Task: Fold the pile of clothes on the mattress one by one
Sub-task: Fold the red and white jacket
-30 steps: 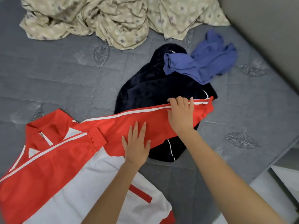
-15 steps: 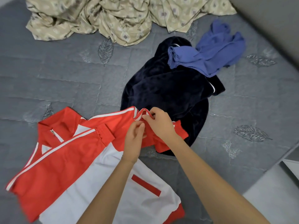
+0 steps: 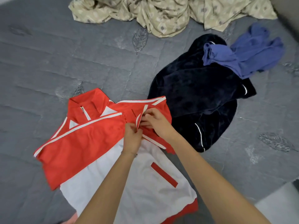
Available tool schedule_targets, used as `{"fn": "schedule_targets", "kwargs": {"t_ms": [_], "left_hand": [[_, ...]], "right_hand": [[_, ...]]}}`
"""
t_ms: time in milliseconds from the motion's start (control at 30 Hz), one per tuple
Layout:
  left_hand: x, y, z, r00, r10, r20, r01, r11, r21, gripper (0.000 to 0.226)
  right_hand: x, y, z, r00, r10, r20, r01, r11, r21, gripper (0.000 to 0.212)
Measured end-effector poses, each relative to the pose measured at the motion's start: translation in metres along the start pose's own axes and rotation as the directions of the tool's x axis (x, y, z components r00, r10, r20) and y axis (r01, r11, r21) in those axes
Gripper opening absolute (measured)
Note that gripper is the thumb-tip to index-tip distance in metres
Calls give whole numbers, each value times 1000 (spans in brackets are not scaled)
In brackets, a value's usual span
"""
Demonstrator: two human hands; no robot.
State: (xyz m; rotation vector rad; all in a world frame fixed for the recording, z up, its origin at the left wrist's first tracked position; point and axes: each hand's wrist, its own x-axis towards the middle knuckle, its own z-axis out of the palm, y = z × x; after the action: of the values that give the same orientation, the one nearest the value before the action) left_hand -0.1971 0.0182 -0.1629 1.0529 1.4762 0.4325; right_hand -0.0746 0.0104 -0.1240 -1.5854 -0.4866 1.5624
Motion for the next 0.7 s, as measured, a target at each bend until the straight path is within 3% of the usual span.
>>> {"fn": "schedule_targets", "kwargs": {"t_ms": [100,167,267,333,400,500,600,700], "left_hand": [[-3,-7,-22,993,111,-29,-110,993,33,17],[-8,-6,-39,976,217,6,-217,974,61,20],[-9,-15,-72,963,261,74,-269,955,129,22],[-9,-21,-96,955,268,126,-287,942,172,22],[-11,-24,-119,946,273,174,-303,936,178,20],[-10,-31,-155,936,299,184,-342,894,289,23],[-4,-46,-199,943,304,133,-328,790,517,29],[-2,-64,-242,966,251,57,-224,714,663,38]], "right_hand": [[7,14,16,957,-277,-91,223,895,-386,22],[9,21,23,897,-440,-37,330,724,-606,38],[11,23,38,827,-557,72,346,404,-847,55],[13,22,50,846,-497,195,355,253,-900,52],[16,20,65,890,-326,320,380,141,-914,42],[23,15,89,895,-179,408,423,53,-905,29],[29,14,104,891,-187,412,414,-34,-910,35],[37,22,108,905,-280,320,335,6,-942,39]]}}
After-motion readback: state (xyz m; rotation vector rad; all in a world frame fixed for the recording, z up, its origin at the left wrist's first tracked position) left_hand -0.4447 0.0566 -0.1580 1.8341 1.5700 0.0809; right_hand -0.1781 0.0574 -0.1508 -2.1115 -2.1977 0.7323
